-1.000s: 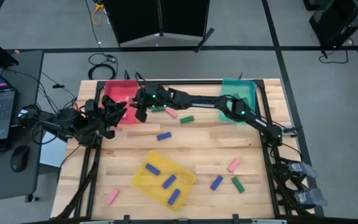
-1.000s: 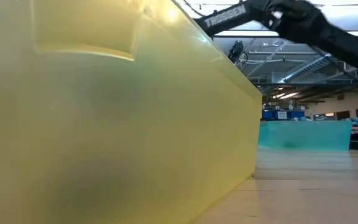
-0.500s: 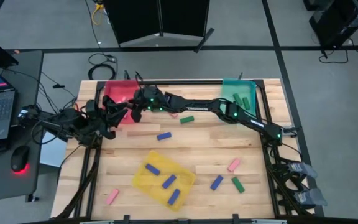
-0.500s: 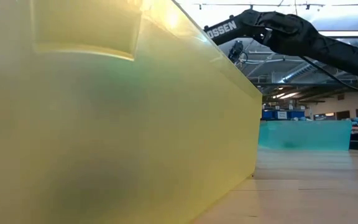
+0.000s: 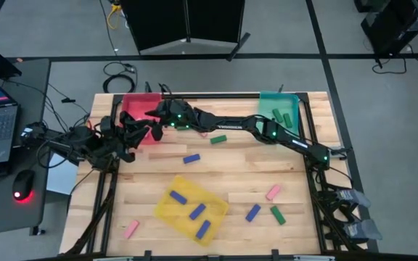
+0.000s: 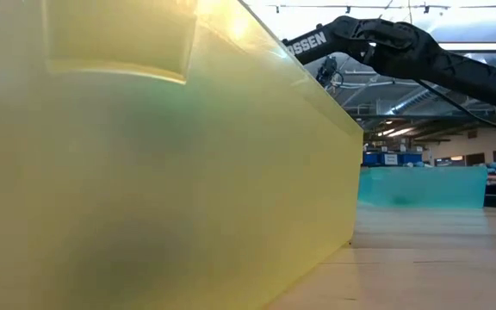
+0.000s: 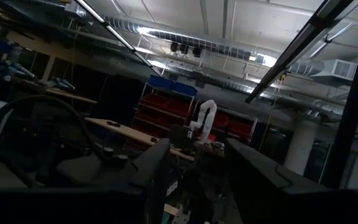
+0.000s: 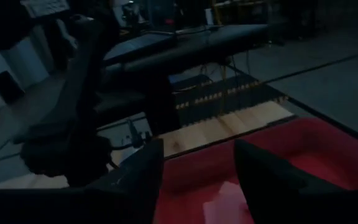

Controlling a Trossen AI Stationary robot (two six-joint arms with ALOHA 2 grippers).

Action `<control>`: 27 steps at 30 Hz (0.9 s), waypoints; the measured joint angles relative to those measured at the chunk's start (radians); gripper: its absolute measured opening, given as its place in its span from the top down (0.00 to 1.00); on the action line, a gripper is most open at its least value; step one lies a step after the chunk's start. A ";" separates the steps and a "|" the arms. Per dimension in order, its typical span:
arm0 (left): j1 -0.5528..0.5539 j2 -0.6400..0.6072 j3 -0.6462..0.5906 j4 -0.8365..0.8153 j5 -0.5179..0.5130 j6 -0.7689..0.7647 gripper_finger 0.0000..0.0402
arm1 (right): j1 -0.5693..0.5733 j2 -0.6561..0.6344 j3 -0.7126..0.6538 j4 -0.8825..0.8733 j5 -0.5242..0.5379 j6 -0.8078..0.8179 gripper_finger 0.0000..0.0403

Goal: Sort blocks
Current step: Put the pink block into the red bin, then put the blue block into the yellow bin

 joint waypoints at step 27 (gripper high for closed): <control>0.002 0.000 -0.001 -0.167 -0.078 -0.084 0.60 | -0.011 -0.577 -0.898 0.460 0.053 -0.090 0.61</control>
